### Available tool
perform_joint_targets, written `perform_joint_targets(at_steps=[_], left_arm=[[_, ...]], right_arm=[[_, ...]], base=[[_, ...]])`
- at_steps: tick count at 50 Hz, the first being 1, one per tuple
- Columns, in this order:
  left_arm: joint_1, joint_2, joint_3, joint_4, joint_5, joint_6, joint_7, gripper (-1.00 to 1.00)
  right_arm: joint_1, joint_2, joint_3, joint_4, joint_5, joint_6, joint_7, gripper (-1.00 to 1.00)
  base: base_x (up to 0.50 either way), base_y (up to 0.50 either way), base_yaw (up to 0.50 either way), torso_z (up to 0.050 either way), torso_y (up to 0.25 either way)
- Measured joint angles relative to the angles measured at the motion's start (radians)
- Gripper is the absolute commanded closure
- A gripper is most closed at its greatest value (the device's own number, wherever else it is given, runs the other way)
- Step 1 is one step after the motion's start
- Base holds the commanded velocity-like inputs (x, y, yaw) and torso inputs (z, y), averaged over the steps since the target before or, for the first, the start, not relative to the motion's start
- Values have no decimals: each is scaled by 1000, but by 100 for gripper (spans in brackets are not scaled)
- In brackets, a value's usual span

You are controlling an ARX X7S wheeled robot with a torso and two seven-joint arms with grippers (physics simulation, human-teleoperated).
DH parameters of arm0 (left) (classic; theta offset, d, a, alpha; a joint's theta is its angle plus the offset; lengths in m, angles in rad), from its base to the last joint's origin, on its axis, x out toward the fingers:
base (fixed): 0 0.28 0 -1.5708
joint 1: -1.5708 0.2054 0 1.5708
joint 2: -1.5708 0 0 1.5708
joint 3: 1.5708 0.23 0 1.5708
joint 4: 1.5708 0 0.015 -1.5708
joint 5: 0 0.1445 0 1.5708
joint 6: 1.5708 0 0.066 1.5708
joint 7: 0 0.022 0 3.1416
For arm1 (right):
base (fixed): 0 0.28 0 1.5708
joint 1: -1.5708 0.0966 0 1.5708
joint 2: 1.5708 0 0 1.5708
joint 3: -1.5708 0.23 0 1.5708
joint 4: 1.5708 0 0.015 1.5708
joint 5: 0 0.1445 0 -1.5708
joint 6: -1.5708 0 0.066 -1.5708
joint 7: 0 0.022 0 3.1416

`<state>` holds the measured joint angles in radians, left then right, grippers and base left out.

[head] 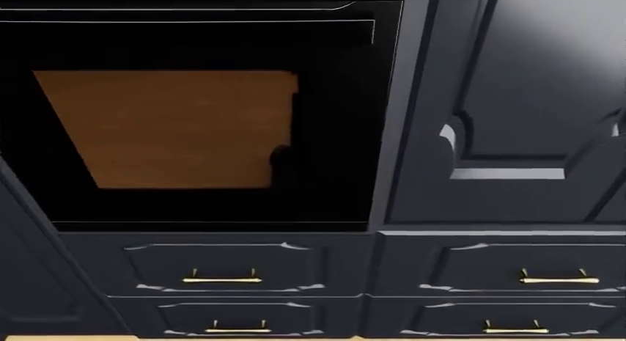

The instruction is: Open the microwave door

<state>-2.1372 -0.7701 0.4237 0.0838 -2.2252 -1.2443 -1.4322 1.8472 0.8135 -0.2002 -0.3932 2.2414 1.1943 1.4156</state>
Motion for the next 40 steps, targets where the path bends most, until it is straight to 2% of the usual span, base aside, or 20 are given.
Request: perform_joint_targets(at_steps=[24, 40], left_arm=[[-79, 20, 32, -43, 35, -6, 31, -100], [-121, 32, 47, -64, 56, -13, 45, -100]], right_arm=[[18, 24, -23, -4, -3, -20, -18, -100], [16, 44, -31, -18, -1, -36, -25, -100]], base=[[280, -265, 0, 0, 0], [213, -71, 0, 0, 1]])
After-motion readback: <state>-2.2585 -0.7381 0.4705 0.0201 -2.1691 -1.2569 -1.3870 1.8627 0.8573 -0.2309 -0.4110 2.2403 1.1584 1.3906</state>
